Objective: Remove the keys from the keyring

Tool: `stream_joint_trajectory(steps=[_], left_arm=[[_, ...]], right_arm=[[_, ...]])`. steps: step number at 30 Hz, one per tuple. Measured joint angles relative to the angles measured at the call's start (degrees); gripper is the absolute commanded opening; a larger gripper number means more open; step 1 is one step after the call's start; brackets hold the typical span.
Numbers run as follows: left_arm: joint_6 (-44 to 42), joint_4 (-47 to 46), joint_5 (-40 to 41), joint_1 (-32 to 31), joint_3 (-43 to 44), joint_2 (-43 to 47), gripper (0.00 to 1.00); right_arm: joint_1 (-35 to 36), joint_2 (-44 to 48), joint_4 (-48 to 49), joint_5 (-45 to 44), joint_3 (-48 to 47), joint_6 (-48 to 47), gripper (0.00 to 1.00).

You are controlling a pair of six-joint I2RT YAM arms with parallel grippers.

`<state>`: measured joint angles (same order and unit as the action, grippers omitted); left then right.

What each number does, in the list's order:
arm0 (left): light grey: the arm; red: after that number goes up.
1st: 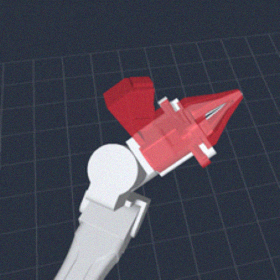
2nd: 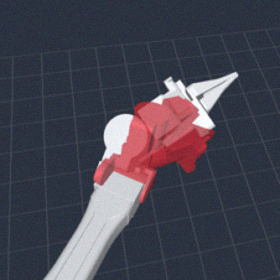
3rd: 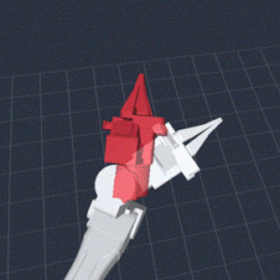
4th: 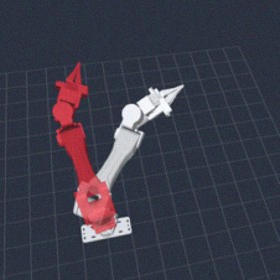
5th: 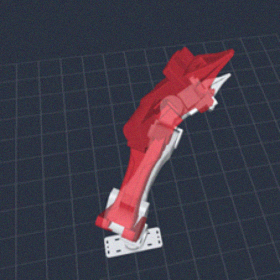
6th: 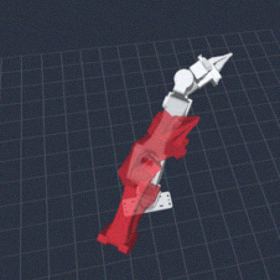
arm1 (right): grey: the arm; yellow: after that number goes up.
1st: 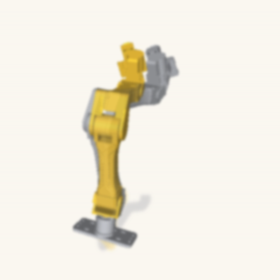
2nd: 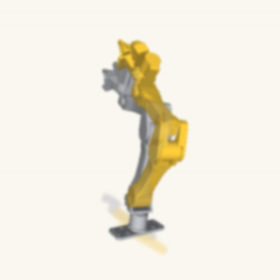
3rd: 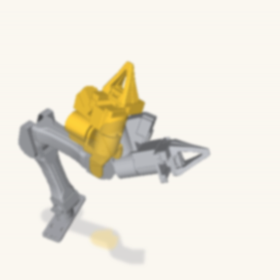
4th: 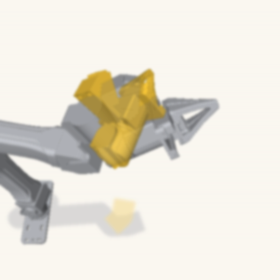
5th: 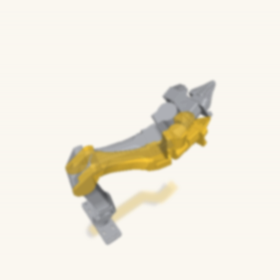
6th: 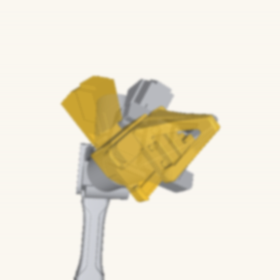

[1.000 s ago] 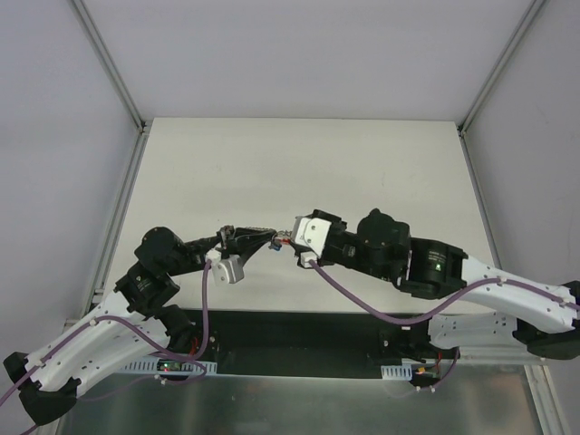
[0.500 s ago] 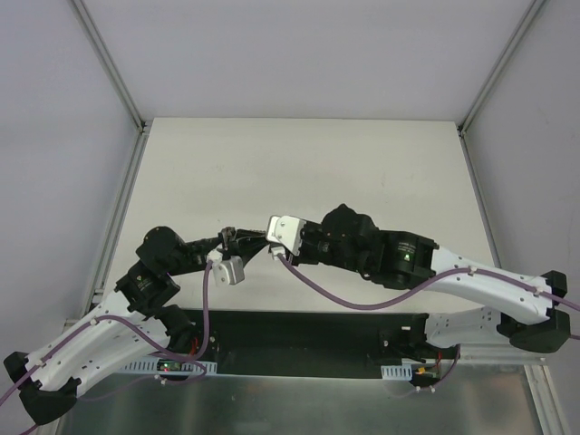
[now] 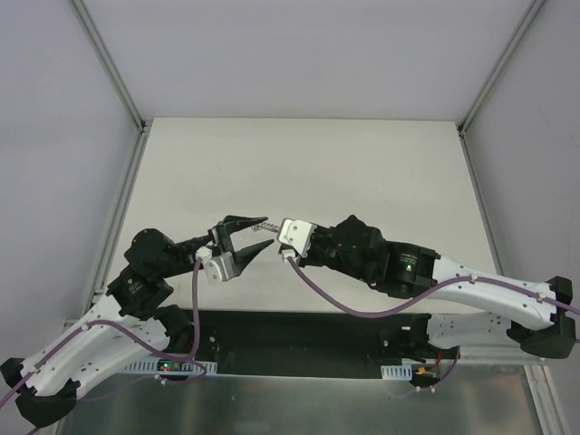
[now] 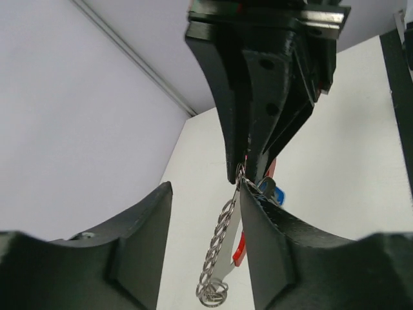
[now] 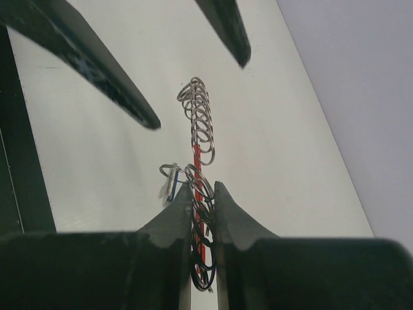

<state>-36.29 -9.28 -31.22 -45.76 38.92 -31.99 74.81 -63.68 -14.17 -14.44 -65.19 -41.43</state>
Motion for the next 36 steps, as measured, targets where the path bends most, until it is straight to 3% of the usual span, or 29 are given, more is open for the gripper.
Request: stream_joint_trajectory(steps=[5,13,22,36], left_arm=[[3.32,2.60,1.99,0.00,1.29,3.89,0.58],[20.46,6.69,2.75,0.00,8.55,4.39,0.56],[36.28,8.72,1.51,0.00,8.50,1.84,0.53],[40.24,6.60,4.72,0.00,3.32,0.13,0.51]], right_arm=[[-0.02,2.40,3.85,-1.22,3.63,-0.48,0.01],[0.04,5.03,9.35,-1.62,6.21,-0.55,0.01],[0.07,6.95,12.52,-1.14,7.45,-0.35,0.01],[0.07,3.28,12.90,-1.75,7.67,0.76,0.01]])
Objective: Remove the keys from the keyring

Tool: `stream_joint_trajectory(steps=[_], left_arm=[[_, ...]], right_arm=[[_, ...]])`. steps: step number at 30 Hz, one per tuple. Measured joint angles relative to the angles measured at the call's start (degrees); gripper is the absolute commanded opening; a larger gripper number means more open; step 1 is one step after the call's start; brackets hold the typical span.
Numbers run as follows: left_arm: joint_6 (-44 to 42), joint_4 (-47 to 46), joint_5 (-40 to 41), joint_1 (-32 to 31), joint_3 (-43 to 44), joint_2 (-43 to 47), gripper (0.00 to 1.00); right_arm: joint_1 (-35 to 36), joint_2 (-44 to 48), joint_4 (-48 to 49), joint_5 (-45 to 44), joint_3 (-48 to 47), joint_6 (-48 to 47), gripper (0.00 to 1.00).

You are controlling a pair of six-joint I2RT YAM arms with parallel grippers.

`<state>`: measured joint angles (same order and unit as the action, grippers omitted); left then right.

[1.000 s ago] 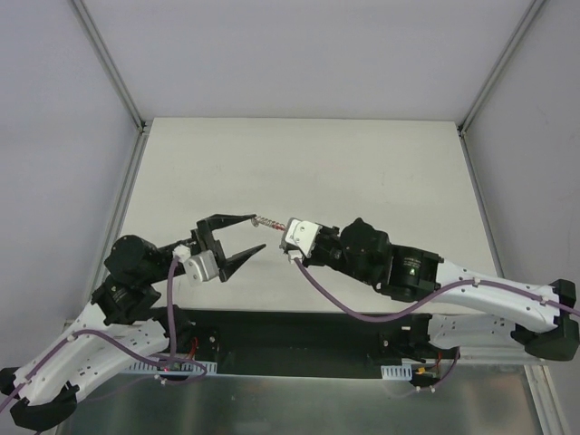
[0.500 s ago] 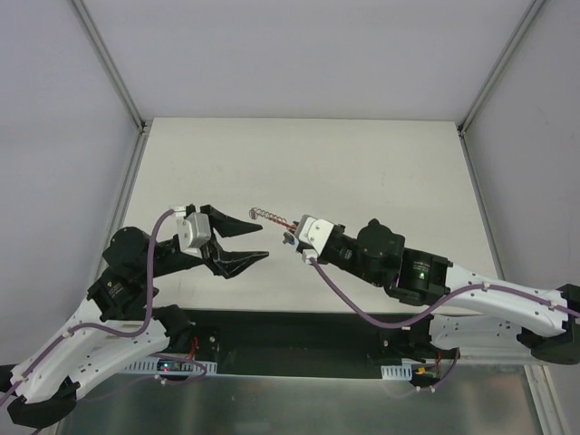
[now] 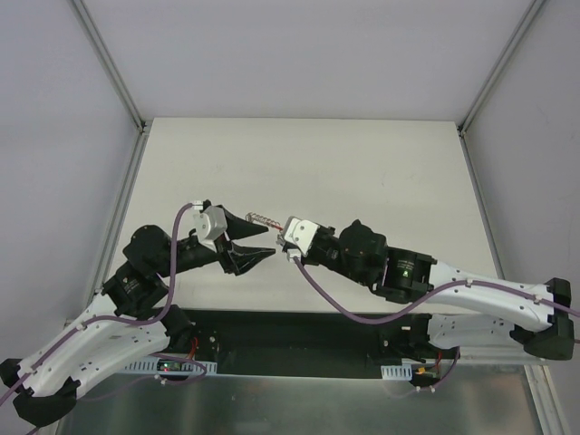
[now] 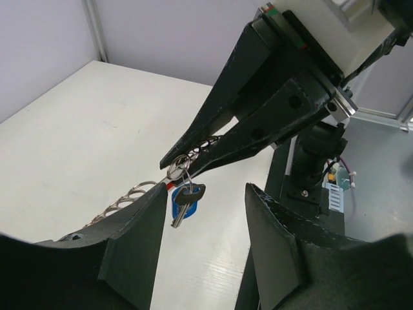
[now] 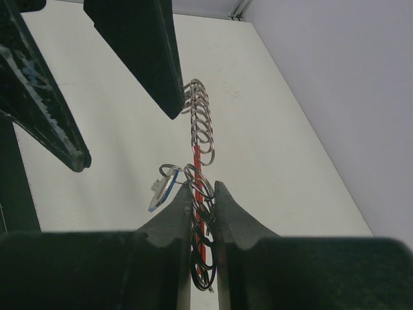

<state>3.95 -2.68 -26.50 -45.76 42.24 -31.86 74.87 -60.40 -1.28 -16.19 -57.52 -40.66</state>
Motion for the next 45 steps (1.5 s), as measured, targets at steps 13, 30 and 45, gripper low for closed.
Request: stream_joint_trajectory(steps=[13,30,45], left_arm=[[-0.15,-1.33,4.70,0.00,0.04,-2.62,0.49],[-0.11,-1.38,2.69,0.00,4.52,-7.39,0.42],[0.00,-1.75,0.22,0.00,5.66,-7.89,0.27]], right_arm=[[-0.02,-2.12,1.46,-1.11,-0.44,-0.28,0.01],[-0.02,-0.61,0.59,-1.07,-2.67,-0.44,0.01],[-0.04,0.98,0.90,0.42,-2.62,-1.01,0.01]])
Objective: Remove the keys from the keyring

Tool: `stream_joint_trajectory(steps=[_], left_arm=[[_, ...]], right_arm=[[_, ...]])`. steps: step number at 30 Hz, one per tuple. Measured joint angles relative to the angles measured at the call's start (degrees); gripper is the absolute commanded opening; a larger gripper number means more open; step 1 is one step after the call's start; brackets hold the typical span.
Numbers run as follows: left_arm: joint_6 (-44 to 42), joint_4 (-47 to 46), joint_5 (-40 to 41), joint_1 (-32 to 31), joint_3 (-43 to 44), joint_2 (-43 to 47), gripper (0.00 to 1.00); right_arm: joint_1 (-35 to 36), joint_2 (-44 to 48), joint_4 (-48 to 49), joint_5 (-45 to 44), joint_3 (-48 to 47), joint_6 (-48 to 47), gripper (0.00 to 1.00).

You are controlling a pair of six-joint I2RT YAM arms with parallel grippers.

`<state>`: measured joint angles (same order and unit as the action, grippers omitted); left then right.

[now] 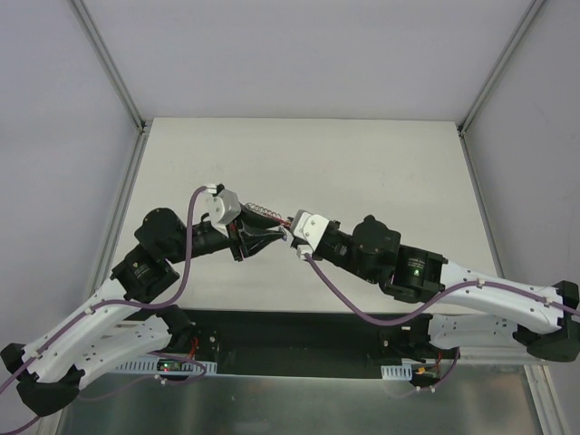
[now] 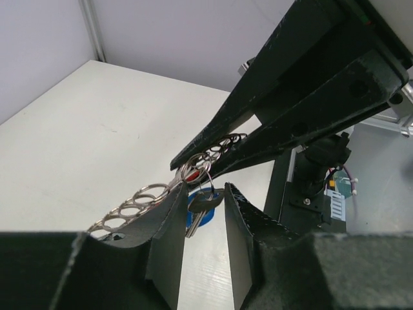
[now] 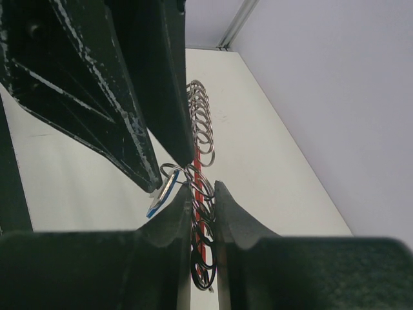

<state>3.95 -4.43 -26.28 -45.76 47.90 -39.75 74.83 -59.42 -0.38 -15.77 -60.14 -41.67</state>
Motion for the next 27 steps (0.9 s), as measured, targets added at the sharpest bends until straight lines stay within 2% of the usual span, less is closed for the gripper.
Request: stream_joint_trajectory(steps=[9,12,17,24,27], left_arm=[[0.20,0.52,-0.90,0.00,0.39,-1.40,0.27],[0.55,0.66,-1.18,0.00,1.14,-1.90,0.35],[1.44,0.55,-1.86,0.00,2.58,-2.12,0.37],[1.46,0.44,-2.34,0.00,2.75,-1.81,0.34],[1.44,0.44,-2.34,0.00,2.75,-1.90,0.30]], right_arm=[[-0.02,1.70,2.12,0.22,0.00,-0.90,0.01],[-0.02,1.73,2.32,0.39,0.04,-1.01,0.01],[-0.02,1.73,2.34,0.44,0.13,-1.07,0.01],[-0.02,1.86,2.62,0.63,0.81,-1.22,0.01],[-0.02,1.86,2.71,0.85,0.81,-1.22,0.01]])
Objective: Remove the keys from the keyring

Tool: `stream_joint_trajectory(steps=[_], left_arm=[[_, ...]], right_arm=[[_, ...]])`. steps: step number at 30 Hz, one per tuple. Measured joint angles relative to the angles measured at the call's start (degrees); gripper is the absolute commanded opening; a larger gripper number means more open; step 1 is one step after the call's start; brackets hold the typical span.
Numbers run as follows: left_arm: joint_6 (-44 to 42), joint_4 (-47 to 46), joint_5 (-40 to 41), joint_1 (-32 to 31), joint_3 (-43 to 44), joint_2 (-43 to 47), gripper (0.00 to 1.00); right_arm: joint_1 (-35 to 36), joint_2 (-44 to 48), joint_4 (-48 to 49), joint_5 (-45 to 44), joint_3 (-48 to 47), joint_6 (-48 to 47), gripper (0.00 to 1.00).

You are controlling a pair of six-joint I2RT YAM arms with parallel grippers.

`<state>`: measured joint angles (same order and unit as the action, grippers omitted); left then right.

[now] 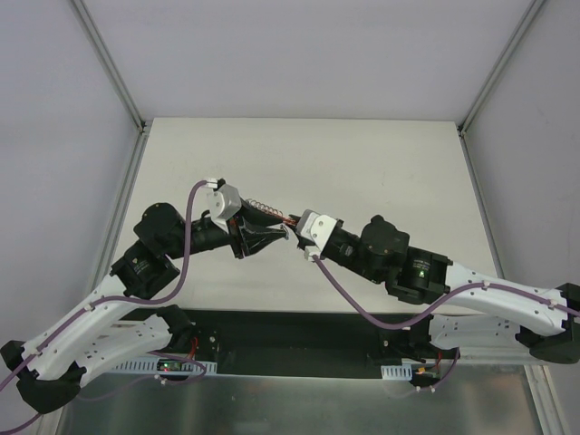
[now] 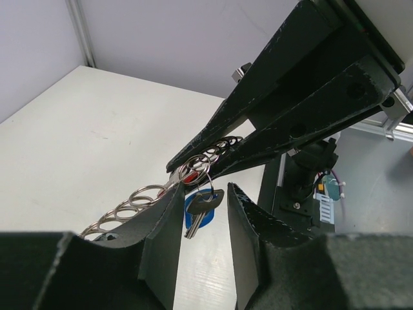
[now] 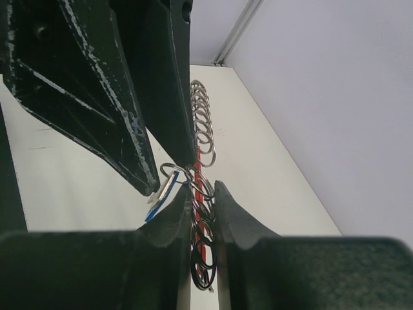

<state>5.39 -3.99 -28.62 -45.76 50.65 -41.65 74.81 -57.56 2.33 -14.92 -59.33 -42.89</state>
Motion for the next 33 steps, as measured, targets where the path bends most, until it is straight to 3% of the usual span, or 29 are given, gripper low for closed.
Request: stream_joint_trajectory(steps=[10,30,33], left_arm=[[-0.28,-0.13,0.55,0.00,0.00,0.11,0.00],[1.44,-0.74,-0.42,0.00,1.07,-1.11,0.00],[1.55,-1.38,-0.87,0.00,1.07,-1.11,0.00]], right_arm=[[-0.11,2.08,0.63,0.94,1.03,-0.02,0.01],[-0.85,8.55,7.76,5.95,7.69,-2.19,0.01],[-0.85,8.07,8.61,5.92,7.69,-2.21,0.05]])
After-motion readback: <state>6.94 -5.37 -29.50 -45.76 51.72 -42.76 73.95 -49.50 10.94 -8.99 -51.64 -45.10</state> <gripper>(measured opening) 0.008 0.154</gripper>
